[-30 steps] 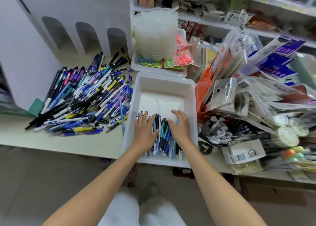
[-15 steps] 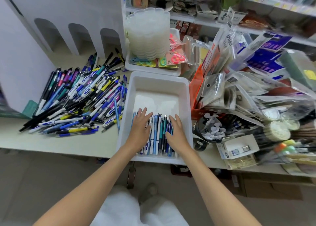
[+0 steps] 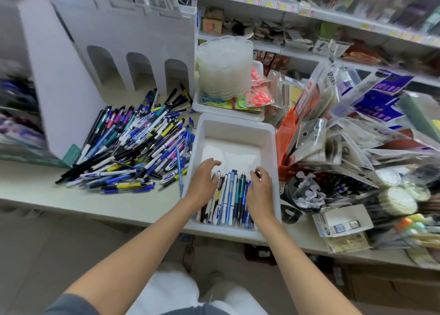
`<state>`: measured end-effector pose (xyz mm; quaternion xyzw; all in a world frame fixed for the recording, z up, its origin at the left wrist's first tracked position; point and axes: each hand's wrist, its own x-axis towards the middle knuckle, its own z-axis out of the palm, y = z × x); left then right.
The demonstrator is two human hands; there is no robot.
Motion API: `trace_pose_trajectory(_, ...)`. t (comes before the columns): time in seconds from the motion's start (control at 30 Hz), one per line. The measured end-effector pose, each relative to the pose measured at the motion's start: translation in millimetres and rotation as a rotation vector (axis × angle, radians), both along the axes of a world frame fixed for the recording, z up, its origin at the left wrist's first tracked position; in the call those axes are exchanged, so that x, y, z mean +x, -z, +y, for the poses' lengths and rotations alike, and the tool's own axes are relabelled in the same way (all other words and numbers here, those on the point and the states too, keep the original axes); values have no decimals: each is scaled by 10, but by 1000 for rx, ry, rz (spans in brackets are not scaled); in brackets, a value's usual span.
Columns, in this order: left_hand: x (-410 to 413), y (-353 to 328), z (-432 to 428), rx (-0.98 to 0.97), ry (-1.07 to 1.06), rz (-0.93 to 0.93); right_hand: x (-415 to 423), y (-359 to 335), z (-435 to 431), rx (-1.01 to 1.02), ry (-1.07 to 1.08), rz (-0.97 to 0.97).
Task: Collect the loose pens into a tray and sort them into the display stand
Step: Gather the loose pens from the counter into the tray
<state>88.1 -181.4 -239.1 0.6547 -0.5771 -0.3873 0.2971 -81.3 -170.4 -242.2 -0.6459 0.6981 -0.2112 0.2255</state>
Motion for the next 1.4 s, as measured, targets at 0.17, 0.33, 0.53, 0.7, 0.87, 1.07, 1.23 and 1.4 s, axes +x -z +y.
trace_pose_trajectory(0.17,84,-114,-122,-79,57,3,66,-158,-107,-3,-39,-91)
trace_pose_trajectory(0.33,302,-225,-193,-183,65,53,130,-164,-12,47,-11,-73)
trace_pose_trajectory(0.53,937,-287,-367,-198,-31,49,833,-353,-385,-69,98,-227)
trace_pose_trajectory(0.7,1865,-290,-705,-196,-182,-99,1792,-517,-738,-99,-10,-280)
trace_pose_trajectory(0.87,2590,-135,-1111,-132,-205,-304,2330,-407,-916,-54,26,-280)
trace_pose_trajectory(1.07,2834,-45,-1651,-20,-117,-431,2570,-277,-1022,10,97,-308)
trace_pose_trajectory(1.23,2887,50,-2131,233,-55,-555,2675,-232,-1187,-19,138,-328)
trace_pose_trajectory(1.4,2851,149,-2161,233,-30,-431,2714,-137,-1245,-3,153,-337)
